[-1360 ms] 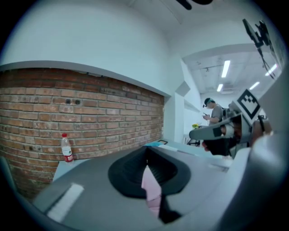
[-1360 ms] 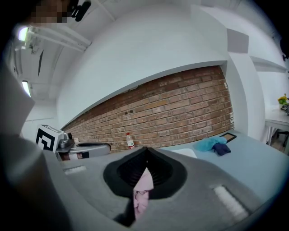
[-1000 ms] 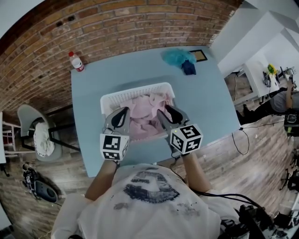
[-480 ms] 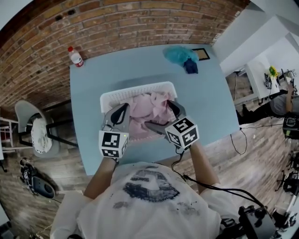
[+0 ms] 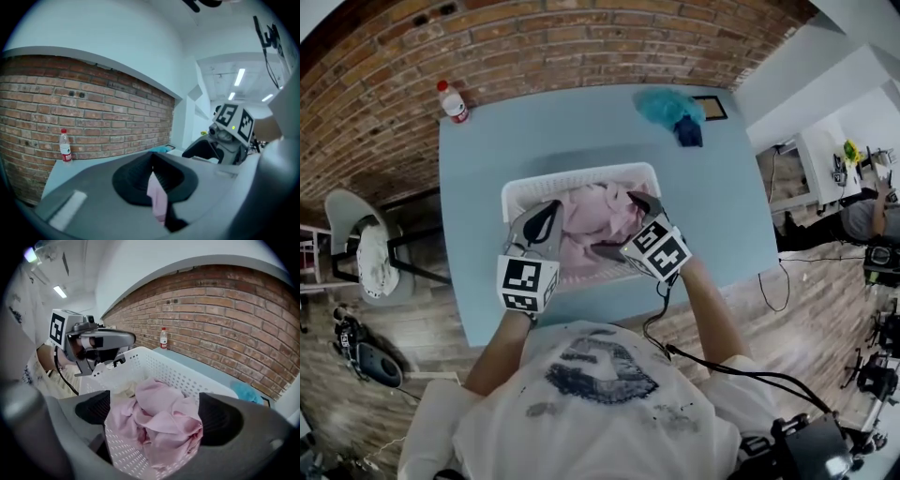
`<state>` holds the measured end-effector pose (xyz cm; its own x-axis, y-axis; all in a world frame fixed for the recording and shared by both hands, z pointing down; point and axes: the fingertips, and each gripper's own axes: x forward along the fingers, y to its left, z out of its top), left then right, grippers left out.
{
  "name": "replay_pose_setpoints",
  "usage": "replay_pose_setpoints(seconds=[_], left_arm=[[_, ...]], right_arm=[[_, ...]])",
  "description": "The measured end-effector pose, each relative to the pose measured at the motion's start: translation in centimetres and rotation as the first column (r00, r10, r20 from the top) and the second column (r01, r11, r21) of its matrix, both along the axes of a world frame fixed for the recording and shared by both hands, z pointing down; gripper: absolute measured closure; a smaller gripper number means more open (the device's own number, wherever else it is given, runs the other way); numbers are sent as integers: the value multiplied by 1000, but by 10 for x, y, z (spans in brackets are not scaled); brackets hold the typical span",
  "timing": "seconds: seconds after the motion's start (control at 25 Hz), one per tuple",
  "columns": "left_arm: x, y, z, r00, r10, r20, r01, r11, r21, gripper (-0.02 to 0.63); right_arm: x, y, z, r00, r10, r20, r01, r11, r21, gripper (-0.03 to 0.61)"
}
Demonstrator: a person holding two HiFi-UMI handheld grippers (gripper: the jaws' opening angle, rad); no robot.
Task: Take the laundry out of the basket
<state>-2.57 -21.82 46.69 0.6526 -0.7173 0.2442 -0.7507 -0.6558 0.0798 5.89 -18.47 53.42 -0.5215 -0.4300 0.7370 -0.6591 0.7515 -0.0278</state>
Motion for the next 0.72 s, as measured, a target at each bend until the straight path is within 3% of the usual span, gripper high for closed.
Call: replay_pose_setpoints(seconds=[0.2,0.48,0.72], left_arm=[[1,-5,2,1000,6,-6,-6,1000,-11,623],[2,-15,10,1000,22,8,-22,999,-30,623],[-4,-23,11,1000,14,8,-14,999,-36,623]], right_arm=[[2,-10,32,992,-70,-105,62,995,-80,-6],[-6,-21,61,973,-162,-162,130,972,-193,-7],[-3,-35,92,918,-257,-302,193,955,-227,-6]])
